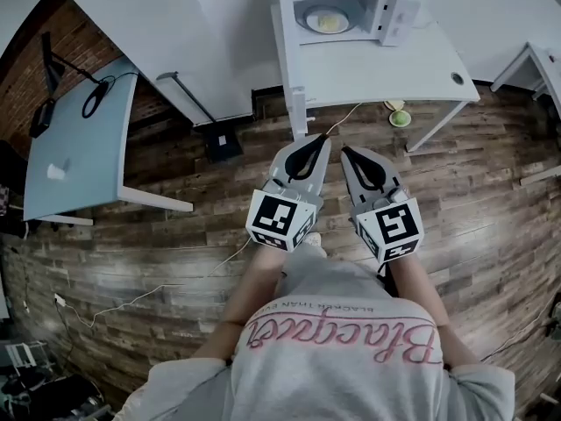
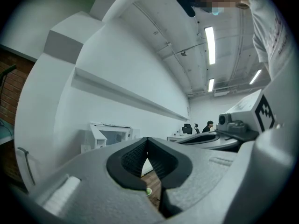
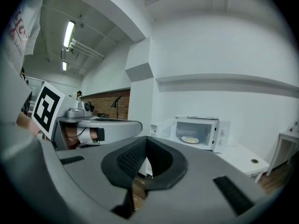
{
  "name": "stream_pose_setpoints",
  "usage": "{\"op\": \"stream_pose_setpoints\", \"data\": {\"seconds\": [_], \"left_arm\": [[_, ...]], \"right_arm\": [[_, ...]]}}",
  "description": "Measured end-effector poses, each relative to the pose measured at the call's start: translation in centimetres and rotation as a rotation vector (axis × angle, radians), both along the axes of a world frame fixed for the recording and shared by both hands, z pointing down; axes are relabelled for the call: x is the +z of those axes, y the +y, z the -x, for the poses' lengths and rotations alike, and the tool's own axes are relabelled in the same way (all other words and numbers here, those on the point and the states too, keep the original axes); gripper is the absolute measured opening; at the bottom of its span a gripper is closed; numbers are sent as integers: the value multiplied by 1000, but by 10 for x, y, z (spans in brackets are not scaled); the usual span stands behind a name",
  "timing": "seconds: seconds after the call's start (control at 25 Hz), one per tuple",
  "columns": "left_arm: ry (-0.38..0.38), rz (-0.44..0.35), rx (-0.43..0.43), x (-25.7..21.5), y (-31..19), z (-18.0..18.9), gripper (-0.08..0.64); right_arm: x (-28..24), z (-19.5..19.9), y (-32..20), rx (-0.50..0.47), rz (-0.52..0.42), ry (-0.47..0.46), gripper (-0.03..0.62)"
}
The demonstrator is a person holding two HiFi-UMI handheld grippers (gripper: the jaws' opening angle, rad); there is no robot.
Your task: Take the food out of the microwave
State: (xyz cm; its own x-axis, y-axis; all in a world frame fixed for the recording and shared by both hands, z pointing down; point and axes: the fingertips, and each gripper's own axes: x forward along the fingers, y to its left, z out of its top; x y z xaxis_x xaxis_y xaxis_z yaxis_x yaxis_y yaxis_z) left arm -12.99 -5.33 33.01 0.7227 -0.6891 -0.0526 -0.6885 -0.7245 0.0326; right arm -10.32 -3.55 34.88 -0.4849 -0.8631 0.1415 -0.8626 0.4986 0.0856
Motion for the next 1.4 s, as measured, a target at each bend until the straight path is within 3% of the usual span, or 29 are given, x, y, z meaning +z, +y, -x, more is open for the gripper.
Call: {"op": "stream_pose_setpoints", "data": {"seconds": [0.72,1.4], "left_arm": [[-8,25,126,11,-62,-40,5],[-28,45,17,19,-149,-114,5]], "right_arm": [[8,-39,-62,151,20,-32,9],[4,-112,-164,57,5,-59,9]]}}
